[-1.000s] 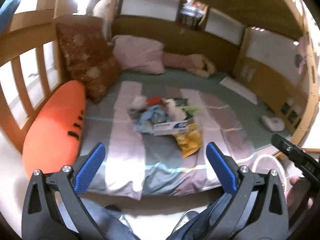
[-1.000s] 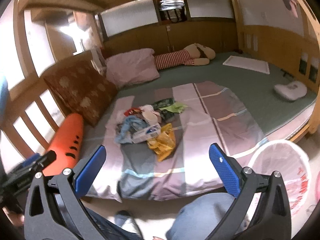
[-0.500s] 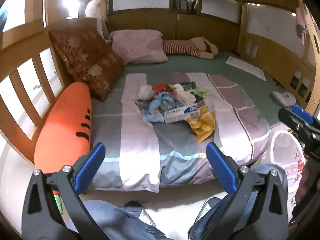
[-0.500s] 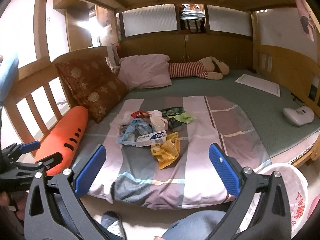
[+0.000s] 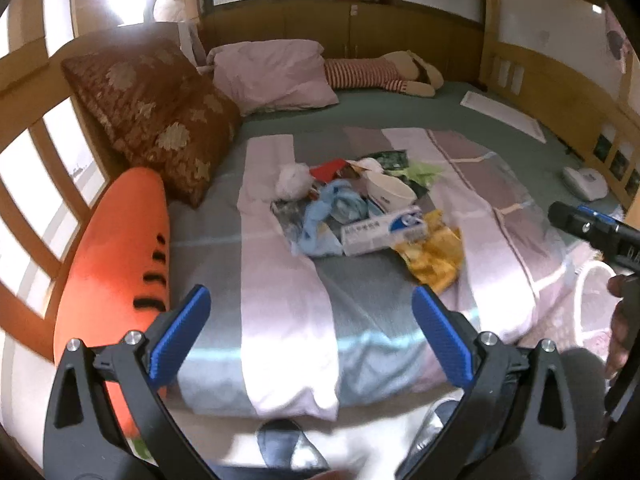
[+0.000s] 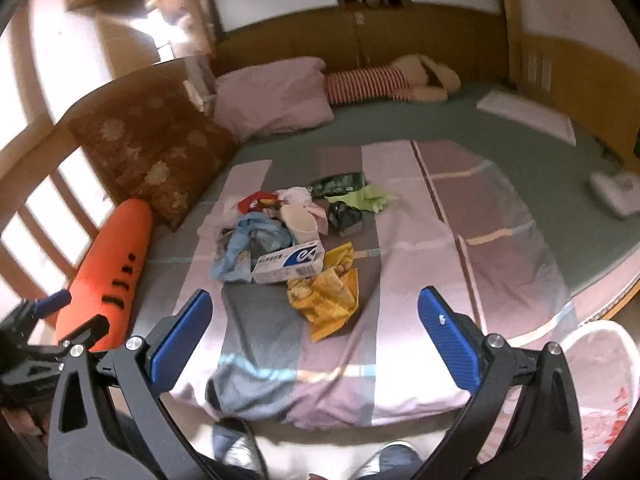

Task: Collect trash
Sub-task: 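Grasp the blue cloth with the left tool while the right tool grasps the yellow chip bag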

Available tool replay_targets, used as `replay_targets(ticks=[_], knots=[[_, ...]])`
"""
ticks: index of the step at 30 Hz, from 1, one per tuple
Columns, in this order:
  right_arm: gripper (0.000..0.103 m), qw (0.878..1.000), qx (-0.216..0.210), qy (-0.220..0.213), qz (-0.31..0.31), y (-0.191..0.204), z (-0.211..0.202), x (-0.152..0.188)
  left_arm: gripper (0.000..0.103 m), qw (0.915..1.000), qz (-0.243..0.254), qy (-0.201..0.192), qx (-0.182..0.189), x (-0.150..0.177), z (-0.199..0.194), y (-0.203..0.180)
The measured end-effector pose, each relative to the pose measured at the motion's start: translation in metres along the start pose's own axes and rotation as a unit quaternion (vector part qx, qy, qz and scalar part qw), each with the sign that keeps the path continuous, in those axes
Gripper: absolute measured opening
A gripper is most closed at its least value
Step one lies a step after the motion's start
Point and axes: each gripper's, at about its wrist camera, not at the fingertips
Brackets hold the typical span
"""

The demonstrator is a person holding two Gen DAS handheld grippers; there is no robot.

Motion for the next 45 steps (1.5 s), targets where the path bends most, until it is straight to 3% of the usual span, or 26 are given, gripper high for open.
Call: replay_targets(ticks=[7,9,13,15,18,20,24,28,31,33,35,37,39,42,45], knots=[[0.1,0.999,-0.027,-0.003,0.021,-0.007,0.054,-0.047,0.1,0.9989,0.017,0.035,0.027,-0.05,0.095,-0.004],[0.1,0.999,-0.034,-0.001,0.023,-0.01,0.072,-0.043,0.1,0.9977,0.028,0.051,0.035,-0.059,0.131,-0.007],[0.1,0.999,-0.007,0.036,0.001,-0.013,0.102,-0.016,0.099,0.9968,0.053,0.06,0.008,-0.064,0.189,-0.011],[0.1,0.998,-0.019,0.053,-0.017,-0.012,0.11,-0.012,0.097,0.9954,0.053,0.078,0.017,-0.066,0.221,-0.01],[0.1,0.998,-0.005,0.051,-0.042,-0.009,0.115,-0.011,0.086,0.9948,0.048,0.089,0.012,-0.072,0.251,-0.007],[0.1,0.997,-0.005,0.073,-0.039,-0.013,0.126,-0.008,0.079,0.994,0.045,0.099,0.014,-0.077,0.273,-0.006],[0.1,0.994,-0.001,0.103,-0.037,-0.024,0.143,-0.003,0.038,0.9871,0.026,0.155,0.031,-0.07,0.312,-0.004],[0.098,0.987,-0.016,0.158,-0.039,-0.029,0.17,0.004,0.036,0.9886,0.02,0.141,0.049,-0.075,0.292,0.003],[0.096,0.98,-0.021,0.185,-0.065,-0.019,0.187,0.014,0.036,0.9935,-0.007,0.092,0.066,-0.092,0.237,0.022],[0.092,0.974,0.001,0.192,-0.116,-0.005,0.201,0.021,0.036,0.9955,-0.028,0.04,0.081,-0.099,0.183,0.035],[0.079,0.969,-0.013,0.217,-0.118,-0.003,0.215,0.027,0.036,0.9945,-0.05,-0.006,0.092,-0.099,0.139,0.042],[0.05,0.966,-0.029,0.238,-0.094,-0.007,0.222,0.031,0.036,0.9915,-0.068,-0.051,0.098,-0.09,0.099,0.046],[0.031,0.969,-0.032,0.228,-0.086,-0.01,0.215,0.027,0.036,0.9895,-0.075,-0.073,0.099,-0.081,0.081,0.045],[0.029,0.982,-0.013,0.171,-0.083,-0.014,0.179,0.014,0.036,0.9876,-0.098,-0.071,0.101,-0.06,0.069,0.046],[0.029,0.993,0.009,0.082,-0.085,-0.015,0.129,0.003,0.036,0.9887,-0.099,-0.052,0.1,-0.043,0.073,0.045]])
Point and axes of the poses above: each gripper's, at about its wrist camera, not at the fingertips, and z roughly the way its jaws point, y to its left, x to its underside, and after that the axes turned 1 degree about -y, right-handed
